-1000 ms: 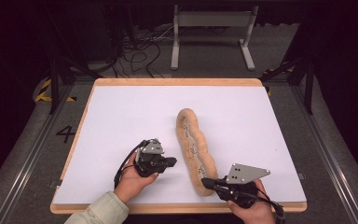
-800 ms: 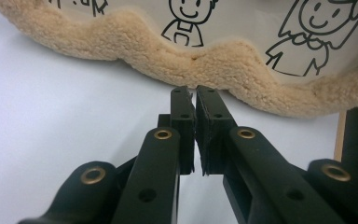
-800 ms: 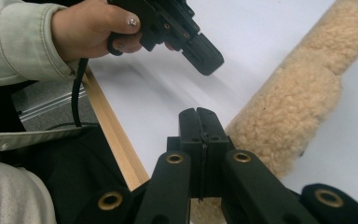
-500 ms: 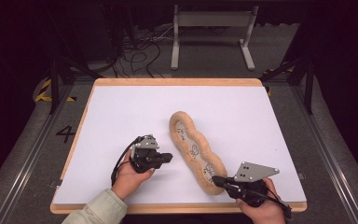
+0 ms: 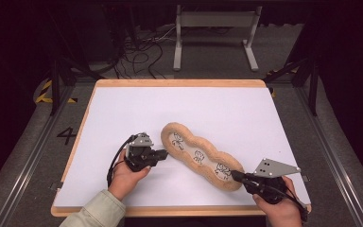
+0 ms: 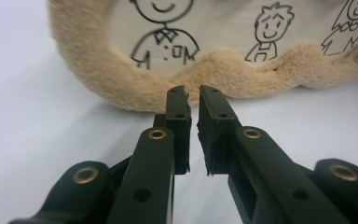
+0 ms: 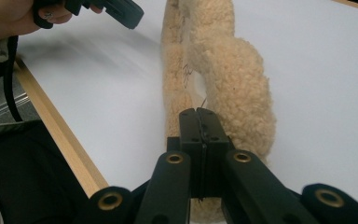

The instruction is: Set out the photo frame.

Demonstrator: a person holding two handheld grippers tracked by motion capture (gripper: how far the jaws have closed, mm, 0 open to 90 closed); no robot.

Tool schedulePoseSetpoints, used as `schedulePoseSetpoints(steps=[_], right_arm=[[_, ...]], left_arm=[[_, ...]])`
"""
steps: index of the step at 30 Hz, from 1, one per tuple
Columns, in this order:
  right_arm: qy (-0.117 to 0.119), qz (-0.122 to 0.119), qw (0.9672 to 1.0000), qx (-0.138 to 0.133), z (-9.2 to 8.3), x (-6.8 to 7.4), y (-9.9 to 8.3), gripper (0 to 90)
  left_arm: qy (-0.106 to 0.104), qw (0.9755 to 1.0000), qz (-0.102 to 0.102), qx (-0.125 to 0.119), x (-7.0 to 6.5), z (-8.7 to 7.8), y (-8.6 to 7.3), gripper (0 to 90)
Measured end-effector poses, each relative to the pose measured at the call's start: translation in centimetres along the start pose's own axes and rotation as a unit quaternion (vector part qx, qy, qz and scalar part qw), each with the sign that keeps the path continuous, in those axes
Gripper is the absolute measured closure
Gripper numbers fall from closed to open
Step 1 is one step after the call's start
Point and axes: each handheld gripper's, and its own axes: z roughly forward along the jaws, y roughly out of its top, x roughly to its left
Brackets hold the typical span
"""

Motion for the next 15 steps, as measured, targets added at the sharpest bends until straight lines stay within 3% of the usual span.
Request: schedulePoseSetpoints(steps=[3, 9, 10, 13, 15], right_arm=[[-0.005, -0.002, 1.0000, 0.000, 0.0, 0.0, 0.0, 90.0], [-0.012, -0.015, 0.9996, -0.019, -1.4, 0.4, 0.4, 81.3], [-0.024, -0.016, 0.9994, -0.020, -1.8, 0.4, 0.4, 79.3], [-0.053, -0.001, 0.9983, -0.023, -2.9, 0.2, 0.2, 69.9], [-0.058, 0.010, 0.9981, -0.016, -3.0, 0.0, 0.0, 61.2]], left_arm=[[0.011, 0.9999, -0.007, -0.011, 0.5, -0.7, -0.1, 78.2], [0.027, 0.9987, -0.026, -0.034, 1.8, -1.4, -0.1, 55.3], [0.032, 0.9983, -0.032, -0.037, 2.1, -1.4, -0.1, 55.3], [0.041, 0.9965, -0.042, -0.060, 2.9, -1.3, 0.0, 40.3], [0.048, 0.9955, -0.042, -0.069, 3.3, -0.9, 0.0, 35.4]])
